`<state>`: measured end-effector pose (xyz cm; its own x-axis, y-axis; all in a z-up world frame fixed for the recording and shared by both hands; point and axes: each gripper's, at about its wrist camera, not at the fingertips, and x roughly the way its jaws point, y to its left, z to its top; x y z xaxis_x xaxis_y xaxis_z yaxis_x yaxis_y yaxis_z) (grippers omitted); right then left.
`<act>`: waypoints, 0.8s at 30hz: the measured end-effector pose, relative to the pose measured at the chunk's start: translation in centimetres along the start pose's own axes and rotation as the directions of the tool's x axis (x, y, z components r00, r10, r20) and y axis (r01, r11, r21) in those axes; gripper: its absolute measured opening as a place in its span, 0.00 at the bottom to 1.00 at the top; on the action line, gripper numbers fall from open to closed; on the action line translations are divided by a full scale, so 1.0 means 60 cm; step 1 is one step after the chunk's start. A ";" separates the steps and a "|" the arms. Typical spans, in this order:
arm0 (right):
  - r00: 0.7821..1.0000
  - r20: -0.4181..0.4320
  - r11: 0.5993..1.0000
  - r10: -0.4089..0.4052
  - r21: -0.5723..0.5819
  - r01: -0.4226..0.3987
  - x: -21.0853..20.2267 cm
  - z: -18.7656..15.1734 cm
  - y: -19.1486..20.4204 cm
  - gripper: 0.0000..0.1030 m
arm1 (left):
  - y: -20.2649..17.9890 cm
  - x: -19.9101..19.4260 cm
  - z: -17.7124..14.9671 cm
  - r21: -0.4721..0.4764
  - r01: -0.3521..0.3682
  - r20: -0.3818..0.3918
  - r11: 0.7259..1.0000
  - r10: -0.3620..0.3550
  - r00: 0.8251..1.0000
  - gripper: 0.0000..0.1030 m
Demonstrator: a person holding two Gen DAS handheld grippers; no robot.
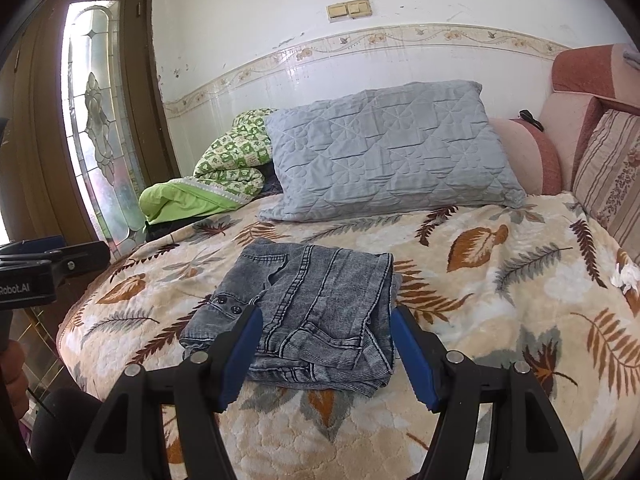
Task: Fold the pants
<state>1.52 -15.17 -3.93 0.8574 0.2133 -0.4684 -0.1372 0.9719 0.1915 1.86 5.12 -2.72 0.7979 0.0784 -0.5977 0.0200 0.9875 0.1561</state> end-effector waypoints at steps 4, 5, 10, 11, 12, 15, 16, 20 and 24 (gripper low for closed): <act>1.000 0.013 1.000 0.001 0.000 -0.001 -0.004 0.001 -0.001 0.68 | -0.001 -0.010 0.002 0.000 0.011 0.014 1.000 -0.011 1.000 1.00; 1.000 0.018 1.000 0.002 -0.001 -0.002 -0.006 0.002 0.000 0.68 | -0.001 -0.011 0.003 0.000 0.012 0.016 1.000 -0.012 1.000 1.00; 1.000 0.028 1.000 0.003 -0.008 -0.002 -0.008 0.003 0.001 0.68 | -0.001 -0.018 0.005 -0.004 0.012 0.026 1.000 -0.012 1.000 1.00; 1.000 0.028 1.000 0.003 -0.008 -0.003 -0.008 0.004 0.001 0.68 | -0.001 -0.018 0.005 -0.004 0.014 0.027 1.000 -0.014 1.000 1.00; 1.000 0.028 1.000 0.003 -0.008 -0.003 -0.008 0.004 0.001 0.68 | -0.001 -0.019 0.005 -0.004 0.014 0.029 1.000 -0.014 0.999 1.00; 1.000 0.027 1.000 0.003 -0.010 -0.003 -0.009 0.003 0.001 0.68 | -0.001 -0.022 0.006 -0.002 0.017 0.034 1.000 -0.017 0.999 1.00; 1.000 0.027 1.000 0.004 -0.010 -0.003 -0.009 0.003 0.001 0.68 | -0.001 -0.022 0.006 -0.001 0.017 0.035 1.000 -0.017 0.999 1.00; 1.000 0.026 1.000 0.002 -0.011 -0.002 -0.009 0.003 0.002 0.68 | -0.001 -0.027 0.007 -0.002 0.023 0.041 1.000 -0.023 0.999 1.00; 1.000 0.026 1.000 0.003 -0.012 -0.003 -0.008 0.002 0.002 0.68 | -0.001 -0.030 0.007 0.000 0.029 0.045 1.000 -0.029 0.999 1.00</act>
<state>1.15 -15.19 -3.56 0.8696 0.2136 -0.4452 -0.1456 0.9724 0.1821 0.64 4.86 -1.32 0.8233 0.0438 -0.5658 0.0428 0.9894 0.1388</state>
